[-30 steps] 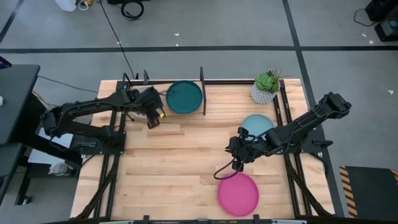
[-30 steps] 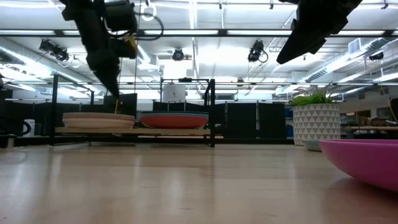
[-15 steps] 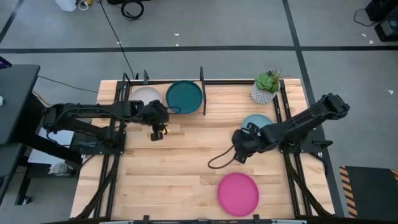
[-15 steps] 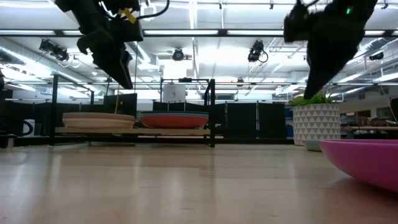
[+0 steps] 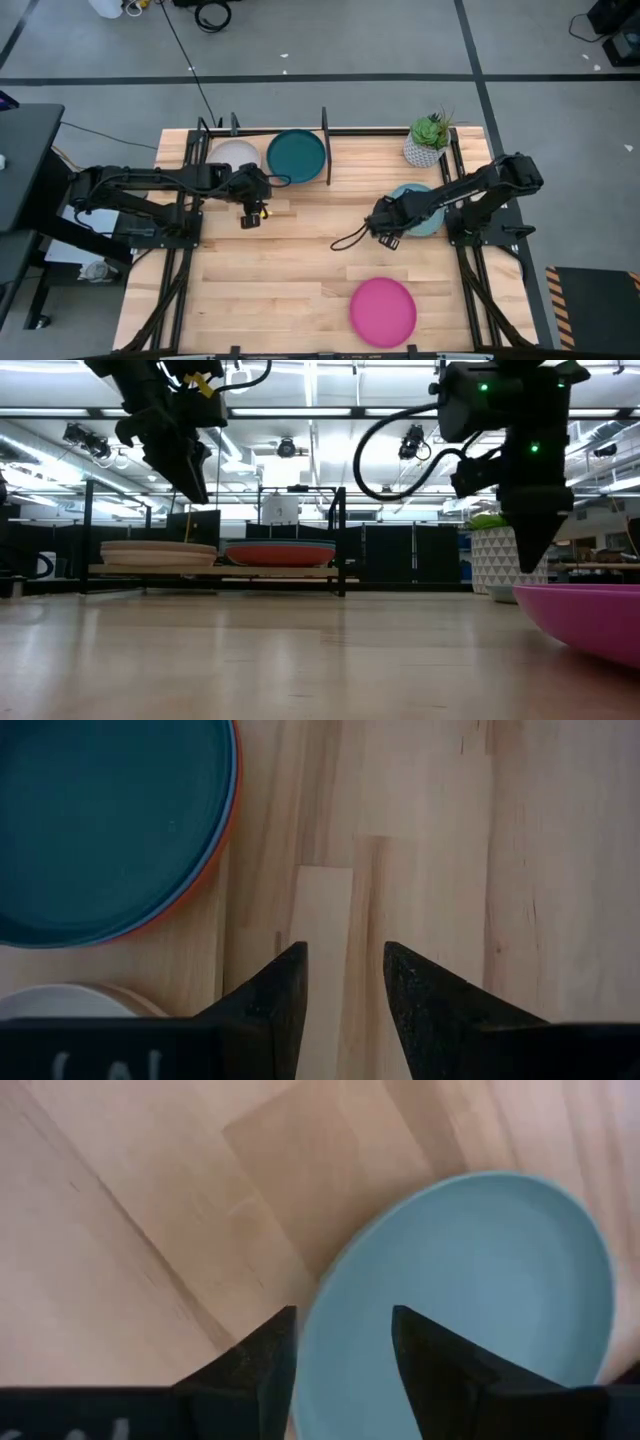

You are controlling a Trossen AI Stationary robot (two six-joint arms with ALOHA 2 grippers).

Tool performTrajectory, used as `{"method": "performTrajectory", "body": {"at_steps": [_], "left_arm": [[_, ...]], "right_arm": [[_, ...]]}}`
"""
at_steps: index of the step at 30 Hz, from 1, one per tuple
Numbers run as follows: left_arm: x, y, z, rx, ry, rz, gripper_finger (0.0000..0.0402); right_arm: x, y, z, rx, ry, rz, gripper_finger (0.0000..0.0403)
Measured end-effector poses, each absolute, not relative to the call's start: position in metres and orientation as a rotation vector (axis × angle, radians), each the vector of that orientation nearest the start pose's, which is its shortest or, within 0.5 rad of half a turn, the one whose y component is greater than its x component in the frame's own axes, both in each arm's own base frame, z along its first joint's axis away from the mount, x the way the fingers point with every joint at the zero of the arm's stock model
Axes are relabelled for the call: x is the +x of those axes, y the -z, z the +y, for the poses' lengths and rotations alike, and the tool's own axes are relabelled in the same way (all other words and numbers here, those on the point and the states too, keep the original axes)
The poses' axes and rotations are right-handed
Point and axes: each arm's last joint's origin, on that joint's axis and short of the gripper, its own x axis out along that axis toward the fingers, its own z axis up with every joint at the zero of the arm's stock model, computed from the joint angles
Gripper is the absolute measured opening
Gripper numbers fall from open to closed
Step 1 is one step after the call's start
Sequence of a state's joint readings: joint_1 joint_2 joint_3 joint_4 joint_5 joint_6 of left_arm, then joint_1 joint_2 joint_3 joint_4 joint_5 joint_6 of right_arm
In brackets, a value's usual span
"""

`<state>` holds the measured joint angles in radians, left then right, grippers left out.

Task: Place and stack plates onto a shelf
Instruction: Stack the light blue plate on the gray plate

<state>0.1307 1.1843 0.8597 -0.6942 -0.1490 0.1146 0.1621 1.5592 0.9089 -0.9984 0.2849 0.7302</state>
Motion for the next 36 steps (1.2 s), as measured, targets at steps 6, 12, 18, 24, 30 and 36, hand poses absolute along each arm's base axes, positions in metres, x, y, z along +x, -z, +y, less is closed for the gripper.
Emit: {"method": "performTrajectory", "body": {"at_steps": [6, 12, 18, 24, 30, 36], "left_arm": [[0.220, -0.245, 0.033, 0.113, -0.196, 1.035, 0.0141], [0.220, -0.245, 0.033, 0.114, -0.196, 1.034, 0.0141], [0.220, -0.245, 0.033, 0.114, -0.196, 1.033, 0.0141], [0.220, -0.245, 0.033, 0.114, -0.196, 1.032, 0.0141], [0.221, -0.245, 0.033, 0.114, -0.196, 1.027, 0.0141], [0.223, -0.247, 0.033, 0.106, -0.168, 0.992, 0.0141]], "right_arm": [[0.240, -0.170, 0.017, 0.324, 0.613, 1.496, 0.0173], [0.237, -0.162, 0.007, 0.388, 0.616, 1.521, 0.0157], [0.240, -0.162, 0.002, 0.435, 0.550, 1.524, 0.0125], [0.238, -0.152, 0.000, 0.471, 0.512, 1.513, 0.0078], [0.235, -0.148, 0.000, 0.463, 0.522, 1.519, 0.0052], [0.235, -0.148, 0.000, 0.440, 0.493, 1.524, 0.0014]]}}
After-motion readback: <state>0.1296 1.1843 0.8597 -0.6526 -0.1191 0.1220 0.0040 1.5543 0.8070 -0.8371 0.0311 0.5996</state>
